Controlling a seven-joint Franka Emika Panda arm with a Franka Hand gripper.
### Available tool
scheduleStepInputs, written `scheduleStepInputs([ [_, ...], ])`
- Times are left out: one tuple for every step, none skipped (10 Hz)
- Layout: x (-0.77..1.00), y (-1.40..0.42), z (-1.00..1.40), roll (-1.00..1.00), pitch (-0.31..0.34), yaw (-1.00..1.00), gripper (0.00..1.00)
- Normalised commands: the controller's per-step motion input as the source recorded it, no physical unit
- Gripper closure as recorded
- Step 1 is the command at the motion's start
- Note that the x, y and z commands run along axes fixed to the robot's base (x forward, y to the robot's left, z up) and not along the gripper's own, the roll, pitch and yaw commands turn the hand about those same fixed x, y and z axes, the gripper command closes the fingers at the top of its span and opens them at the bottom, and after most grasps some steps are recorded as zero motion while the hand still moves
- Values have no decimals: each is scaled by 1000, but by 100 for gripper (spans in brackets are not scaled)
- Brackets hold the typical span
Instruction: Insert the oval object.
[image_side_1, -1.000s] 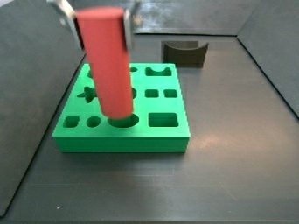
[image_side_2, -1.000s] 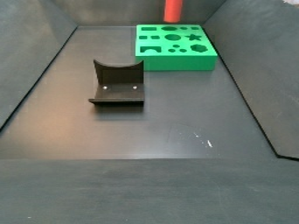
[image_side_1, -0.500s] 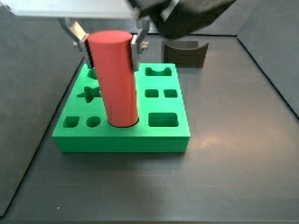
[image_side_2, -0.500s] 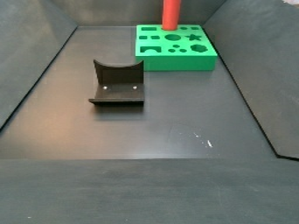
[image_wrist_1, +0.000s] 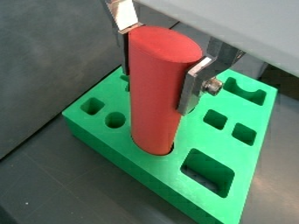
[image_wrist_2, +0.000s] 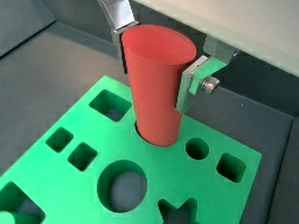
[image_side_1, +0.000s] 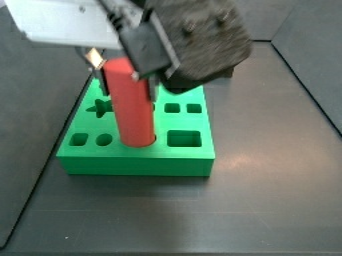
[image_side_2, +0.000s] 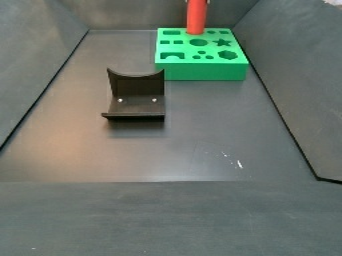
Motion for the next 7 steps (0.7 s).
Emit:
scheduleStepInputs([
  [0, 0, -454, 69, -53, 37, 100],
  [-11, 0, -414, 0, -76, 23, 100],
  [0, 0, -383, 0, -54, 0, 100],
  [6, 0, -323, 4, 0, 0, 100],
  [20, 0, -283, 0, 0, 0, 100],
  [0, 0, 0, 19, 0, 0, 100],
  [0, 0, 0, 0, 0, 0, 100],
])
